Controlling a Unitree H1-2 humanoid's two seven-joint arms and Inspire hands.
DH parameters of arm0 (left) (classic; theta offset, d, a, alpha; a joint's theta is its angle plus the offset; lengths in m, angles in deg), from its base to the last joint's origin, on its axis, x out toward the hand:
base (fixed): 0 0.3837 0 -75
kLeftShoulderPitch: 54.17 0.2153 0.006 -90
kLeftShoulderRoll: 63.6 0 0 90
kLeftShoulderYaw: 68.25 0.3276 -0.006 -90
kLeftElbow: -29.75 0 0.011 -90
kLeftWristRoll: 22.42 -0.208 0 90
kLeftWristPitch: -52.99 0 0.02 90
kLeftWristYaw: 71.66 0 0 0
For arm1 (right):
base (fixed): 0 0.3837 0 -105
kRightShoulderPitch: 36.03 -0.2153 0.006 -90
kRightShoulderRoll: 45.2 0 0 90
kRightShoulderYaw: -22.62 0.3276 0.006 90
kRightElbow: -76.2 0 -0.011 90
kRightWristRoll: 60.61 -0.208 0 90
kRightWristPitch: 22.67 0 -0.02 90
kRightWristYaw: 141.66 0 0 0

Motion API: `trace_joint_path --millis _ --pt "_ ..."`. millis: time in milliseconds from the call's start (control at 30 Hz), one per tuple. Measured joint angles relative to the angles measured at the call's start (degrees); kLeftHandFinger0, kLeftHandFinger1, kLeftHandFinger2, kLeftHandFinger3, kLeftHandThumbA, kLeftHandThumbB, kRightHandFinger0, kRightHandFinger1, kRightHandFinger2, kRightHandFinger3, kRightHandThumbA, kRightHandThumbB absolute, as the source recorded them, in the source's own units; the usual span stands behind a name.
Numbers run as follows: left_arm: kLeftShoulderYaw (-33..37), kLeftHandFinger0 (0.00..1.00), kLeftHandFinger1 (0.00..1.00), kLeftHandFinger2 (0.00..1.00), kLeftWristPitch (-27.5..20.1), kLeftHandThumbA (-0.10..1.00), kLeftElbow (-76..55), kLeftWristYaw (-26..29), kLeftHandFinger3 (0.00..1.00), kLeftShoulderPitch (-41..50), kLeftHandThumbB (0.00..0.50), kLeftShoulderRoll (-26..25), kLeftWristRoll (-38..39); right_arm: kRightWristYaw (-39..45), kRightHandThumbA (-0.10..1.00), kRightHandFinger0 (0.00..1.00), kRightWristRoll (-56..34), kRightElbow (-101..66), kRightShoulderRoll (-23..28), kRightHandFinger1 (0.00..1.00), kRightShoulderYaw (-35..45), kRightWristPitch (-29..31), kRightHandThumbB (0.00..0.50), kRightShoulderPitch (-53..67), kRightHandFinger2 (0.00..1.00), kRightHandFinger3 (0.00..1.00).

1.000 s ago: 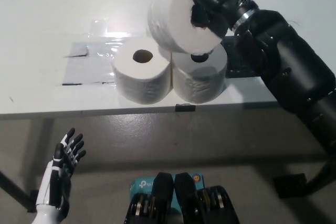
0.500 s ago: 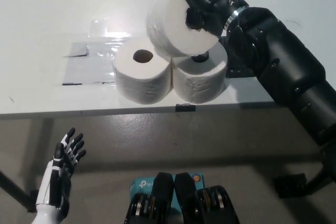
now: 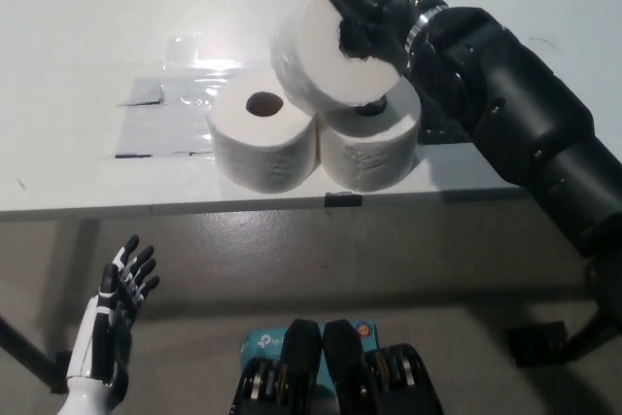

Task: A few rolls of toilet paper are kept infront of the robot and the robot uses its right hand to lift one of the rolls and and places it on top of the other rolls to stack it.

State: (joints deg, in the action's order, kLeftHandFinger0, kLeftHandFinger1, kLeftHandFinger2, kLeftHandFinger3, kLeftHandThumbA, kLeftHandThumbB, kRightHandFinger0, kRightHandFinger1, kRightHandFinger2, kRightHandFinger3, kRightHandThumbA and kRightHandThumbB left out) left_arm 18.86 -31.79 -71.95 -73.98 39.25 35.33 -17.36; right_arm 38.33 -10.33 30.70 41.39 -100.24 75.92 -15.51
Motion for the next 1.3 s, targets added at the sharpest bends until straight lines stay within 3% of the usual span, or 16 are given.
trace_joint_path --millis 33,67,100,133,167,200,300,400,433,567,700,833,1067,1300 --pt "0.00 1.00 1.00 1.00 0.00 1.00 0.00 0.00 1.00 -0.08 0.188 0.00 0.00 0.82 0.79 0.01 0.23 -0.12 0.00 0.10 -0.34 -0.55 0.188 -0.26 0.36 0.37" --pt "0.00 1.00 1.00 1.00 0.01 1.00 0.00 0.00 1.00 -0.15 0.189 0.00 0.00 1.77 0.82 0.12 0.49 -0.38 0.00 0.25 -0.61 -1.14 0.246 -0.39 0.54 0.58" --pt "0.00 1.00 1.00 1.00 0.01 1.00 -0.01 0.00 1.00 -0.20 0.191 -0.01 0.00 2.73 0.85 0.13 0.70 -0.68 -0.01 0.20 -0.84 -1.80 0.261 -0.53 0.43 0.76" --pt "0.00 1.00 1.00 1.00 0.02 1.00 -0.01 0.00 1.00 -0.23 0.188 -0.01 0.00 3.89 0.93 0.47 0.84 -0.85 -0.01 0.61 -1.01 -2.45 0.337 -0.69 0.88 1.00" --pt "0.01 1.00 1.00 1.00 0.02 1.00 0.00 0.00 1.00 -0.24 0.206 0.00 0.00 5.09 0.95 0.95 0.91 -0.96 -0.02 1.00 -1.18 -3.06 0.385 -0.88 1.00 1.00" --pt "0.00 1.00 1.00 1.00 0.02 1.00 0.00 0.00 1.00 -0.24 0.212 0.01 0.00 6.15 0.95 1.00 0.91 -0.96 -0.01 1.00 -1.23 -3.49 0.396 -0.96 1.00 1.00" --pt "0.00 1.00 1.00 1.00 0.06 1.00 0.03 0.01 1.00 -0.25 0.224 0.02 0.00 9.79 0.91 1.00 0.74 -0.96 -0.03 1.00 -1.27 -4.98 0.458 -0.98 1.00 1.00" --pt "0.00 1.00 1.00 1.00 0.06 1.00 0.02 0.01 1.00 -0.25 0.241 0.02 -0.02 12.96 0.92 1.00 0.49 -1.07 -0.03 1.00 -1.26 -6.55 0.466 -1.60 1.00 1.00" --pt "0.00 1.00 1.00 1.00 0.06 1.00 0.02 0.01 1.00 -0.25 0.223 0.01 -0.02 13.77 0.92 1.00 0.45 -1.10 -0.03 1.00 -1.26 -6.88 0.470 -1.77 1.00 1.00" --pt "0.00 1.00 1.00 1.00 0.05 1.00 0.01 0.00 1.00 -0.49 0.203 -0.10 -0.08 18.20 0.93 1.00 0.17 -1.10 -0.06 1.00 -1.28 -8.53 0.465 -3.34 1.00 1.00" --pt "-0.01 1.00 1.00 1.00 0.06 1.00 -0.01 0.00 1.00 -0.55 0.226 -0.12 -0.12 20.50 0.96 1.00 -0.01 -1.05 -0.17 1.00 -1.34 -9.25 0.464 -3.91 1.00 1.00" --pt "-0.01 1.00 1.00 1.00 0.06 1.00 -0.02 0.00 1.00 -0.55 0.198 -0.13 -0.14 21.41 1.00 1.00 -0.09 -1.01 -0.26 1.00 -1.42 -9.60 0.470 -4.24 1.00 1.00" --pt "0.00 1.00 1.00 1.00 0.07 1.00 -0.02 0.00 1.00 -0.55 0.222 -0.13 -0.20 21.93 0.95 1.00 -0.23 -1.02 -0.43 1.00 -1.48 -9.74 0.447 -4.52 1.00 1.00" --pt "0.01 1.00 1.00 1.00 0.05 1.00 -0.02 0.00 1.00 -0.54 0.195 -0.12 -0.41 23.01 1.00 1.00 -1.84 -0.95 -1.03 1.00 0.22 -9.65 0.451 -6.41 1.00 1.00"
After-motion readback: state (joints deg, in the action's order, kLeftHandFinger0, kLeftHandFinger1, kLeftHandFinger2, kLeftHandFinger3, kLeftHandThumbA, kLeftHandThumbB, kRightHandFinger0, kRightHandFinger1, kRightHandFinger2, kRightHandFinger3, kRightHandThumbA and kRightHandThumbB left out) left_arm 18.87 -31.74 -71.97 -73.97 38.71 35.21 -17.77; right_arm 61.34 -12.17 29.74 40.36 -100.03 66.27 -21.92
